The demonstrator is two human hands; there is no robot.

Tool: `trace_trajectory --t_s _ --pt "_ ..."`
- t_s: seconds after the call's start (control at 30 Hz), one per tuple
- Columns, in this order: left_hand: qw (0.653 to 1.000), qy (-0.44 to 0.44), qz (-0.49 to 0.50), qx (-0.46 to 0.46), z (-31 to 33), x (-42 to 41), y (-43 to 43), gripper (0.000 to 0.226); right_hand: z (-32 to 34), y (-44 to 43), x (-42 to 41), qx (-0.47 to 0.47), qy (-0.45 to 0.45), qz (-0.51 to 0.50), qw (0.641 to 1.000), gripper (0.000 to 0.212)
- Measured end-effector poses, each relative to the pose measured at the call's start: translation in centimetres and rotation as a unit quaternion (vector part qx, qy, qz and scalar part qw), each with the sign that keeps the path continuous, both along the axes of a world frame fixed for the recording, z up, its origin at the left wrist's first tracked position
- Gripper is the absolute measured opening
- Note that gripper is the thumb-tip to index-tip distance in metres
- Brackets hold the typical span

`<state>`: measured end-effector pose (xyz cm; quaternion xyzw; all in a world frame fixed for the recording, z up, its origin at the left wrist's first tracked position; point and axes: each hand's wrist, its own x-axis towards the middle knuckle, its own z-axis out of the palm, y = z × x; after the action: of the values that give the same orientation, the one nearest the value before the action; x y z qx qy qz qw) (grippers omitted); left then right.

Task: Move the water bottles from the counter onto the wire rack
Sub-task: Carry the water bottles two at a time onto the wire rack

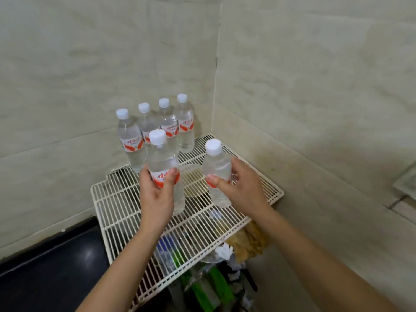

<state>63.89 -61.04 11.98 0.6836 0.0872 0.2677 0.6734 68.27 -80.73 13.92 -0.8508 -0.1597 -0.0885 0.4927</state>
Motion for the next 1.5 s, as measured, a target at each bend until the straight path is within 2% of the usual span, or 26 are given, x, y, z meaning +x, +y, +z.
trace_trajectory --t_s 0.07,0.13,0.27,0.33,0.4,0.5,0.67,0.8,0.83,0.93,1.0,1.33,1.5 --pt "1.0 0.006 0.019 0.001 -0.4 1.4 0.8 0.051 -0.5 1.1 2.4 -0.013 0.005 0.025 1.0 0.043" --pt "0.999 0.011 0.047 0.008 -0.5 2.7 1.4 0.057 -1.2 2.4 5.0 0.018 0.03 0.054 0.998 0.046" --pt "0.997 0.023 0.07 0.017 -1.0 4.8 2.2 0.048 -2.6 5.6 9.6 0.073 0.071 0.139 0.985 0.057" --pt "0.996 0.032 0.076 0.031 -1.2 5.9 2.9 0.051 -3.1 7.4 11.5 0.082 0.089 0.18 0.976 0.065" --pt "0.994 0.031 0.088 0.054 -1.4 7.0 4.0 0.044 -3.5 9.0 13.2 0.091 0.101 0.211 0.968 0.072" --pt "0.989 0.034 0.117 0.086 -1.7 8.4 5.0 0.032 -3.6 10.3 14.7 0.093 0.115 0.251 0.957 0.068" --pt "0.978 0.077 0.131 0.142 -3.6 8.4 6.0 0.062 -4.2 10.4 16.3 0.09 0.146 0.299 0.939 0.073" --pt "0.952 0.21 0.106 0.194 -6.9 6.8 6.5 0.1 -7.7 9.2 15.7 -0.057 0.176 0.27 0.945 0.106" --pt "0.946 0.236 0.111 0.191 -7.8 6.5 6.5 0.1 -8.6 9.1 15.6 -0.065 0.182 0.254 0.947 0.105" --pt "0.939 0.246 0.153 0.185 -9.0 6.5 6.4 0.065 -10.1 9.3 15.4 -0.045 0.172 0.209 0.961 0.085" --pt "0.935 0.246 0.169 0.19 -9.2 6.8 6.5 0.053 -10.3 9.7 15.5 -0.065 0.156 0.205 0.964 0.074" --pt "0.907 0.256 0.234 0.24 -9.3 8.7 6.6 0.047 -9.2 12.7 16.5 -0.193 0.058 0.221 0.954 0.07" --pt "0.908 0.264 0.23 0.229 -9.4 8.9 6.5 0.051 -9.6 13.6 17.0 -0.204 0.056 0.226 0.951 0.073"
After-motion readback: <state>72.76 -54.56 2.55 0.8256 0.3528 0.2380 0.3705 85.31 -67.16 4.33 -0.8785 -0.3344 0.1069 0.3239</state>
